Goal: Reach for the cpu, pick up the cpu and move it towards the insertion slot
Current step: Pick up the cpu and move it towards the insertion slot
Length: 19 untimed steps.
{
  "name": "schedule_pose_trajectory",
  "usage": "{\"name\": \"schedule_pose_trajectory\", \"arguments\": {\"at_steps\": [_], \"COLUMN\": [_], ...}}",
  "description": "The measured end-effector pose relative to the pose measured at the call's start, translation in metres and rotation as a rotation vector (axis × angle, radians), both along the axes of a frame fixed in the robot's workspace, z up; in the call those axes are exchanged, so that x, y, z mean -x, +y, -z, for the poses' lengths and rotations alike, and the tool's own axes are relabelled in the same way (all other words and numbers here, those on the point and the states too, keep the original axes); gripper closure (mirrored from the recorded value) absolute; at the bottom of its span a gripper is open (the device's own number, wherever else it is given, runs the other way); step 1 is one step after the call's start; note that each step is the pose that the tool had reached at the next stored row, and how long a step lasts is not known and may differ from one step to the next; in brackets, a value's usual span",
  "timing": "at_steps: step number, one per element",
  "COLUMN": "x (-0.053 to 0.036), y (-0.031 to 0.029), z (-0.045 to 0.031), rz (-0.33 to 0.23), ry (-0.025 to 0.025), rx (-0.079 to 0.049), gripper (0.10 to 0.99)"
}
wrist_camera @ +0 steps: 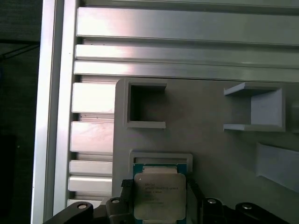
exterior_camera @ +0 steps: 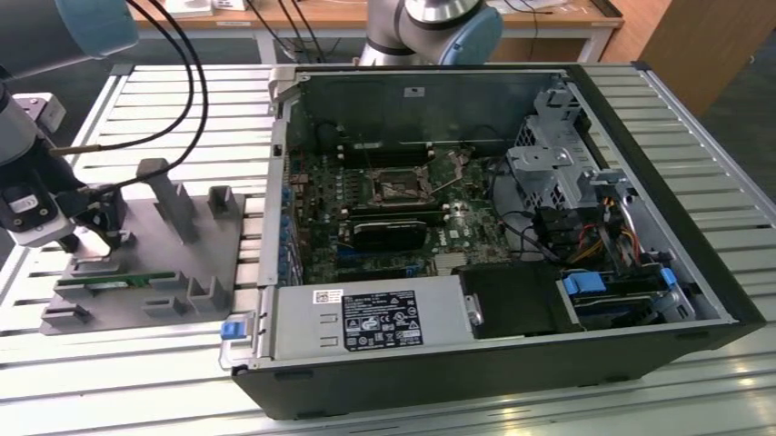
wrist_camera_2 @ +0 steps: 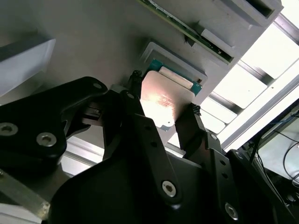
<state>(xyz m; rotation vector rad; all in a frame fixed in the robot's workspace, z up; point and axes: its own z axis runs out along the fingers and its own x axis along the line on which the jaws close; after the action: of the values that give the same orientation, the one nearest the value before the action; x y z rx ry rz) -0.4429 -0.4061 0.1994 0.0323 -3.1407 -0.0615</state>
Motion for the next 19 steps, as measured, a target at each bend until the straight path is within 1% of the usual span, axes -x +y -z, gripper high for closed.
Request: {"name": "schedule_pose_trajectory", "arguments": {"at_steps": [19], "x": [0.0], "y": [0.0002], "z": [-0.0123], "rz": [0.0], "ry": [-0.0002], "rx": [0.001], "gripper": [0.545]}}
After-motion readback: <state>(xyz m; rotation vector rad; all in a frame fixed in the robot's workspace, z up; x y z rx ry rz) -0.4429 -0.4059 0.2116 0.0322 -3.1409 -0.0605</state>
